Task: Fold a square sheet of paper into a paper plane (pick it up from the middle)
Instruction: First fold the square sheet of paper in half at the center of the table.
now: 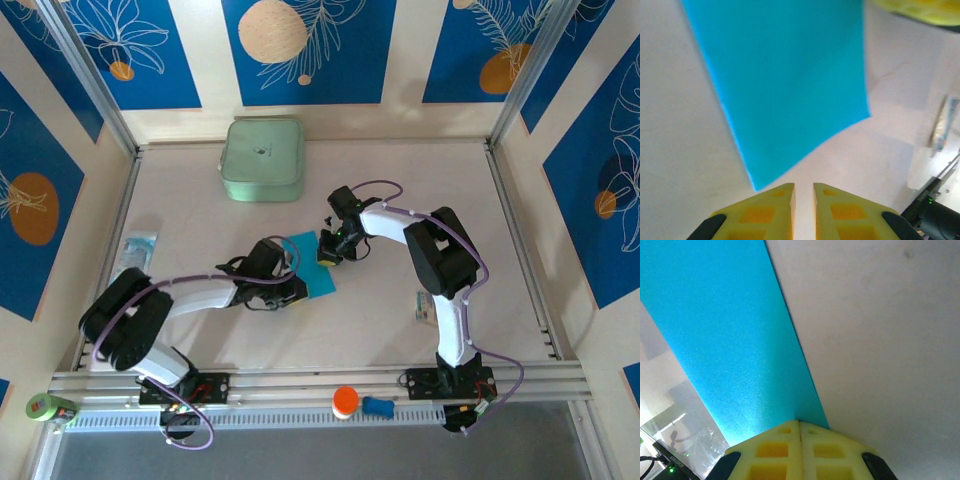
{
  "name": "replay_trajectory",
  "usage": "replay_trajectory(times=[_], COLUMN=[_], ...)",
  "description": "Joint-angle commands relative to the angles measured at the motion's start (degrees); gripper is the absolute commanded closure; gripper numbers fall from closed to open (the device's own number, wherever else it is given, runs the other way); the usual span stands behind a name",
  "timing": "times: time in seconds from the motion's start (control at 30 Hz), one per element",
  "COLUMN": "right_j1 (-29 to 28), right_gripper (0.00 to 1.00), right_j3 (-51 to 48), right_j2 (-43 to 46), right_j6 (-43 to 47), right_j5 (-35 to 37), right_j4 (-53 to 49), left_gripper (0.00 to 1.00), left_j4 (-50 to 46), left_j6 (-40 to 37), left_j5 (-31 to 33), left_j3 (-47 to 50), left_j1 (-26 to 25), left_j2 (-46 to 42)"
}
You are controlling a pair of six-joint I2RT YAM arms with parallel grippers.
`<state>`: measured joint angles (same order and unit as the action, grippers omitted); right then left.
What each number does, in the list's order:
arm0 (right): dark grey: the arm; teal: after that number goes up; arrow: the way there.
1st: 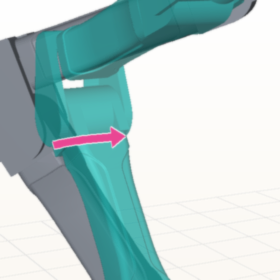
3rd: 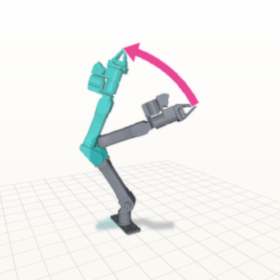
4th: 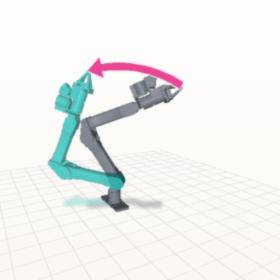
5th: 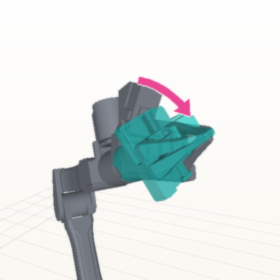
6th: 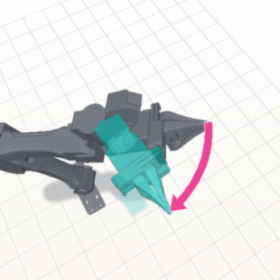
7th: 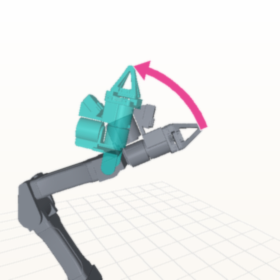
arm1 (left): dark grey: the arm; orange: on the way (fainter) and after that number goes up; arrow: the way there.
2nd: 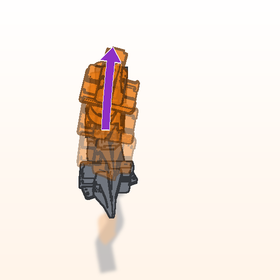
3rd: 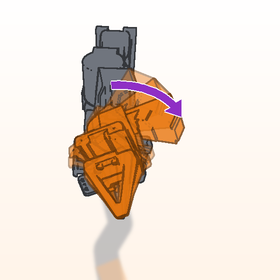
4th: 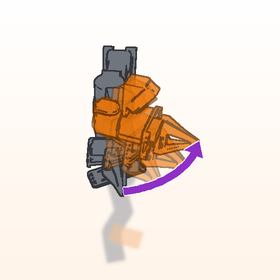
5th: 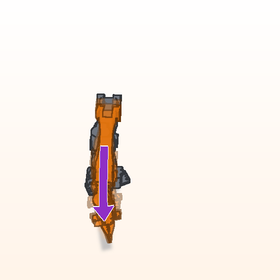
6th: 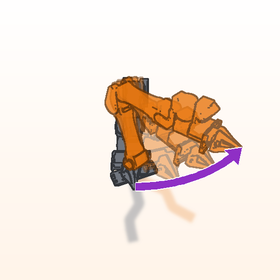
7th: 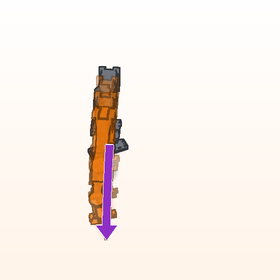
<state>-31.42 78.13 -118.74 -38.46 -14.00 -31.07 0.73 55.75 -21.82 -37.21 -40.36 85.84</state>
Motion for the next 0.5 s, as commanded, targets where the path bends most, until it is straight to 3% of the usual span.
replay_trajectory(times=[0.0,0.47], right_j1=[-0.2,-0.2], right_gripper=[1.00,1.00], right_j3=[-3.2,-5.5], right_j2=[-5.8,-2.1], right_j6=[-1.1,-10.4], right_j5=[8.0,8.9], right_j4=[-3.8,1.9], left_gripper=[0.82,0.84], left_j4=[-2.8,-3.6], left_j6=[-2.5,-3.3], left_j5=[2.3,5.9], left_j3=[-3.1,-11.0], left_j1=[1.0,5.5], left_j2=[-2.3,8.7])
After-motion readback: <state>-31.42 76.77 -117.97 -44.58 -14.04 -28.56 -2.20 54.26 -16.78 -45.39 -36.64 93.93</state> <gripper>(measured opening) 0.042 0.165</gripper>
